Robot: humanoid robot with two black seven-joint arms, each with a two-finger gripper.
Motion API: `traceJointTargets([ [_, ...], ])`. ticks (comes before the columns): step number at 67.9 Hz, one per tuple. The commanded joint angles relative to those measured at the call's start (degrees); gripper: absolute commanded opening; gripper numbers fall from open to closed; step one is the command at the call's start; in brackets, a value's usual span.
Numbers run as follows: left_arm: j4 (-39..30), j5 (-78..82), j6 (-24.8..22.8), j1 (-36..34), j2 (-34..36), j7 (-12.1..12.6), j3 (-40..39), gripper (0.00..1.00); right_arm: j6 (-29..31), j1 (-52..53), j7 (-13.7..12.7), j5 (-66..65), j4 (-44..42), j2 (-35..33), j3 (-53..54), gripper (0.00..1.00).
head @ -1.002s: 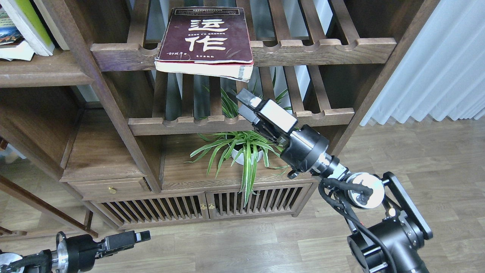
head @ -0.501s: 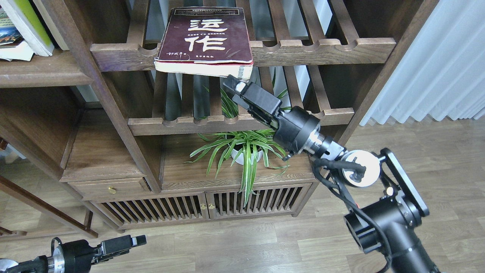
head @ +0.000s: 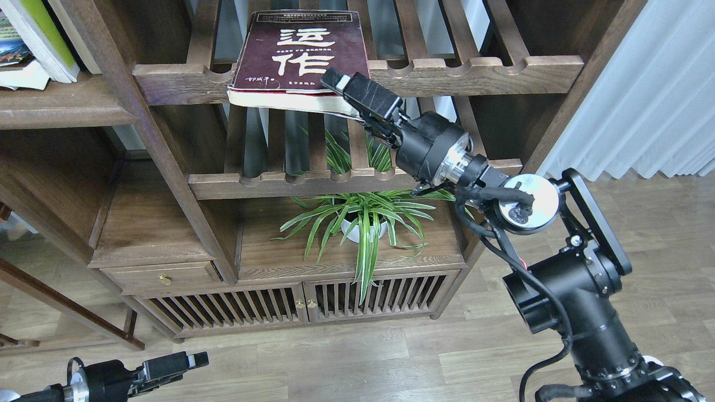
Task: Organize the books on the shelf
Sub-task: 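Reach the right gripper up to the maroon book on the top shelf, then grasp the maroon book with the right gripper and tilt it outward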
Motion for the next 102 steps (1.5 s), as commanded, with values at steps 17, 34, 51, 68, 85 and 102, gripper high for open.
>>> traceJointTargets([
  [17,0.23,0.0,0.0,0.01,0.04,0.0,-0.16,1.0,-3.74,5.76,-0.18,-0.01,-2.93,0.0,0.01,0.88],
  [34,1.46,0.0,0.0,0.01,0.12,0.0,-0.16,1.0,-2.87,6.99,-0.49,0.95,-2.93,0.0,-0.26,0.68],
  [51,1.99,0.0,0.0,0.01,0.12,0.0,-0.16,1.0,-2.25,7.6,-0.49,0.95,-2.93,0.0,-2.02,0.6],
  [68,2.95,0.0,0.0,0.01,0.21,0.0,-0.51,1.0,5.04,6.81,-0.49,3.77,-2.93,0.0,-1.84,0.22],
  [85,3.13,-0.08,0.0,0.01,0.21,0.09,-1.92,1.0,9.44,4.09,-0.49,9.39,-1.26,0.0,-1.05,0.02],
  [102,3.04,-1.13,0.0,0.01,0.04,-0.09,-3.24,1.0,17.52,-3.64,-0.49,14.84,2.96,0.0,1.32,0.0],
])
